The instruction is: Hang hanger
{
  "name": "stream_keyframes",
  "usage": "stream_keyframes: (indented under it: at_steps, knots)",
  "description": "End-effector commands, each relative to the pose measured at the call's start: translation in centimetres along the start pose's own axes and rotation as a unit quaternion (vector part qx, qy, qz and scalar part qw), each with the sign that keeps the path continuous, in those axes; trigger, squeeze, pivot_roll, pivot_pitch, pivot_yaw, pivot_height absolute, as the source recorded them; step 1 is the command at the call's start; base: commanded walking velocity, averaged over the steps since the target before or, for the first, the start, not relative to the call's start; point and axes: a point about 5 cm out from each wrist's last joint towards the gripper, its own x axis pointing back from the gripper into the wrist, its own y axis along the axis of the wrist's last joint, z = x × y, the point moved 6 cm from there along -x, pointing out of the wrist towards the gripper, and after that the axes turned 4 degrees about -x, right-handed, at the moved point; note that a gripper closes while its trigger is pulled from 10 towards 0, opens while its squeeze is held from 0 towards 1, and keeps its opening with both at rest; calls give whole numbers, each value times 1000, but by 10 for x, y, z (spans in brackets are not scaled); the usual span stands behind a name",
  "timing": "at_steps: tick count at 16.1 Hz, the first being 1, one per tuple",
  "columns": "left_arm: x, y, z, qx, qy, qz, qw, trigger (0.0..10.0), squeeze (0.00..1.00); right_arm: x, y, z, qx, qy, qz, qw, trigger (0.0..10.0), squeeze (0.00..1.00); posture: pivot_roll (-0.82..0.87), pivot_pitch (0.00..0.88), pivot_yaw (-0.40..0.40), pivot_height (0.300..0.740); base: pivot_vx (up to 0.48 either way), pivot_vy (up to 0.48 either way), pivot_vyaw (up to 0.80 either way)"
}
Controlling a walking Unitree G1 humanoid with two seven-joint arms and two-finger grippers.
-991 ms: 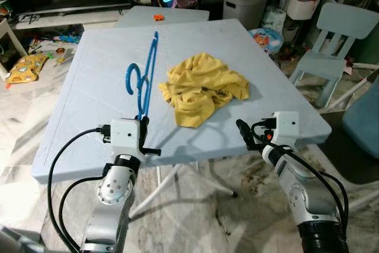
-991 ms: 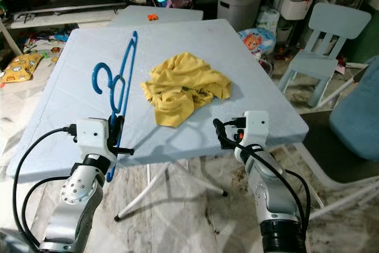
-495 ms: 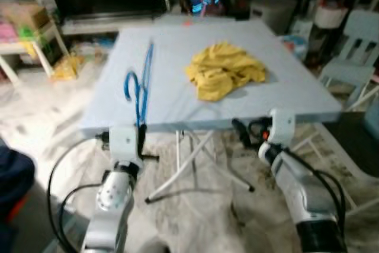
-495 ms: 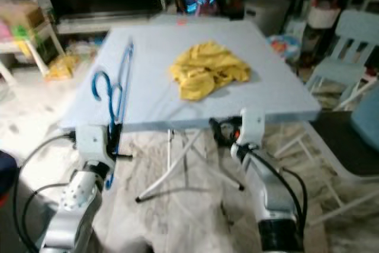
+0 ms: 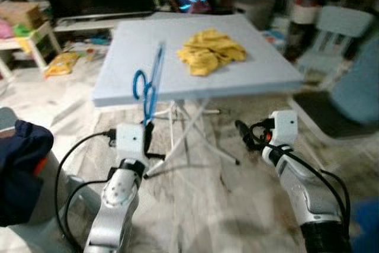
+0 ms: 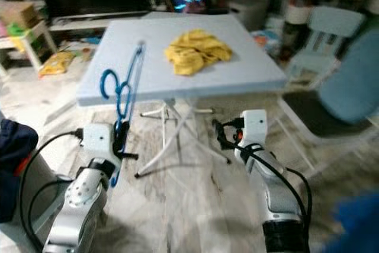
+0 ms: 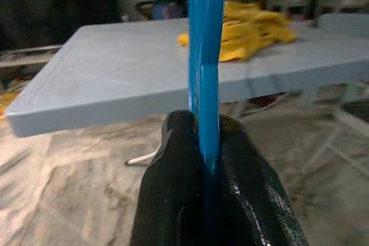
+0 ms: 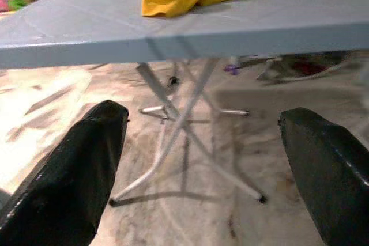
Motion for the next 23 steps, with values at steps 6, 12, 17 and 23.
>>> stream_keyframes:
  at_steps: [6, 12, 17, 23]
  knots:
    - [-1, 0, -1, -8, -10, 0, 1000, 10000, 0, -4, 6, 7, 43, -1, -24, 999, 10000, 0, -84, 0, 33, 740, -201, 0, 0]
    - [-6, -19, -3, -18, -70, 54, 996, 10000, 0, -4, 16, 8, 88, 48, -33, 994, 10000, 0, -95, 0, 31, 740, 0, 0, 0]
    - [-5, -39, -11, -48, -178, 117, 976, 10000, 0, -3, 21, 12, 175, 111, -24, 978, 10000, 0, -102, 0, 21, 740, 0, 0, 0]
    - [39, -57, -40, -143, -403, 150, 892, 10000, 0, 29, 3, 5, 388, 336, 94, 853, 10000, 0, -110, 0, 13, 740, 0, 0, 0]
